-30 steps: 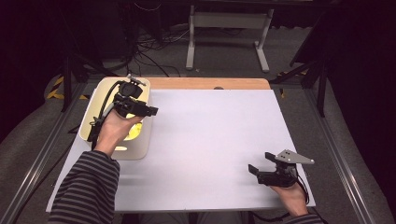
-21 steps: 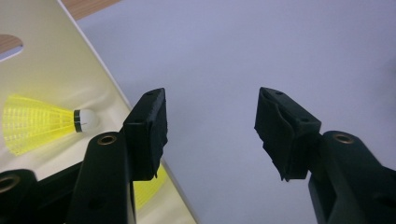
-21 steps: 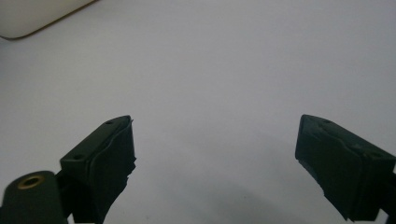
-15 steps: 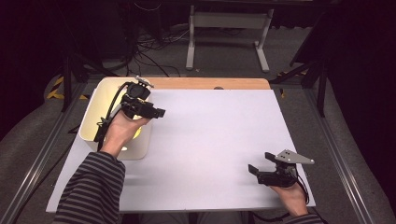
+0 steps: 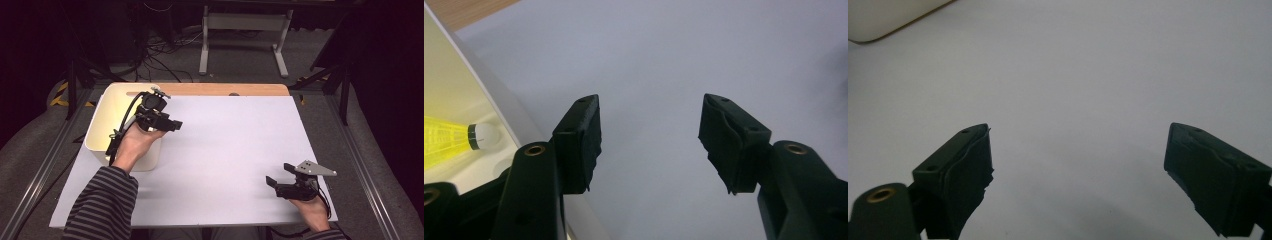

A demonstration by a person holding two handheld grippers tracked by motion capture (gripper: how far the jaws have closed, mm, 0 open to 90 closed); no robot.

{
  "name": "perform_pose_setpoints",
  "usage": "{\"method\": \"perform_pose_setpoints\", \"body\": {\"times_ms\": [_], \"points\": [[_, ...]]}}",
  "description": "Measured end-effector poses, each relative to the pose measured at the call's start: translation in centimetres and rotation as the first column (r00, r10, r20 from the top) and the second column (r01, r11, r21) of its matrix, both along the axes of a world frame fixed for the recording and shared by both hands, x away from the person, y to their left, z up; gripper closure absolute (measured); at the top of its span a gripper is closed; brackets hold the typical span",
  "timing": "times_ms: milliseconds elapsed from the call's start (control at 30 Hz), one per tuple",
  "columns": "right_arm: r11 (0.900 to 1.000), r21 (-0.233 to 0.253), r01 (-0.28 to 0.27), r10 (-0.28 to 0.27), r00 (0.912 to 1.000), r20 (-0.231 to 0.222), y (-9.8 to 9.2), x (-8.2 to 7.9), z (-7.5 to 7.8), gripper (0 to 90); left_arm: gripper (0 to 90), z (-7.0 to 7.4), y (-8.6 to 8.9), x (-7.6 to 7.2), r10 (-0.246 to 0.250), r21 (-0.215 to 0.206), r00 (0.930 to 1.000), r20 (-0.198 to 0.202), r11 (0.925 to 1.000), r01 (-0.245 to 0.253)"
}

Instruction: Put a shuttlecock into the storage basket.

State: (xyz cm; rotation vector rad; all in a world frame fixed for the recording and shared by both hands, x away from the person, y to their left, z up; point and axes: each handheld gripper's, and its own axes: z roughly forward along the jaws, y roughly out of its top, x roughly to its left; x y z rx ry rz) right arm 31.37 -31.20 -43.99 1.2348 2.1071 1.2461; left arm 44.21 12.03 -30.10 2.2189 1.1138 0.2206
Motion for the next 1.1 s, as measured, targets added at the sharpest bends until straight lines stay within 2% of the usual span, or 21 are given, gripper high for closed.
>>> {"method": "perform_pose_setpoints", "body": {"times_ms": [267,600,633,833,967,1033,1100], "points": [[1.0,0.0,-0.001,0.001,1.0,0.0,0.0,0.0,0.0,12.1,42.2,-0.5,-0.4,-0.3,-0.013,0.0,0.9998,-0.015,0.9999,0.013],[1.0,0.001,-0.002,0.002,1.0,0.0,0.0,0.0,0.0,12.1,41.0,-1.0,-0.8,-0.8,-0.028,0.0,0.9996,-0.01,0.9996,0.028],[1.0,0.001,-0.002,0.002,1.0,0.0,0.0,0.0,0.0,12.1,40.9,-1.1,-1.0,-0.9,-0.025,-0.009,0.9995,-0.017,0.9996,0.025],[1.0,0.004,0.002,-0.002,1.0,0.001,0.0,0.0,0.0,12.1,40.6,-1.5,-1.5,-1.5,-0.042,0.004,0.999,-0.012,0.9991,0.042],[1.0,0.004,0.001,-0.001,1.0,0.002,0.0,0.0,0.0,12.2,40.6,-1.8,-1.7,-1.8,-0.044,-0.009,0.9989,-0.015,0.999,0.044],[1.0,0.005,0.002,-0.002,1.0,0.001,-0.1,0.0,0.0,12.1,40.6,-2.1,-1.9,-1.9,-0.051,0.01,0.9986,-0.012,0.9986,0.051],[1.0,0.004,0.001,-0.001,1.0,0.001,0.0,0.0,0.0,12.1,40.5,-2.2,-1.9,-2.0,-0.057,0.007,0.9983,-0.016,0.9984,0.057]]}}
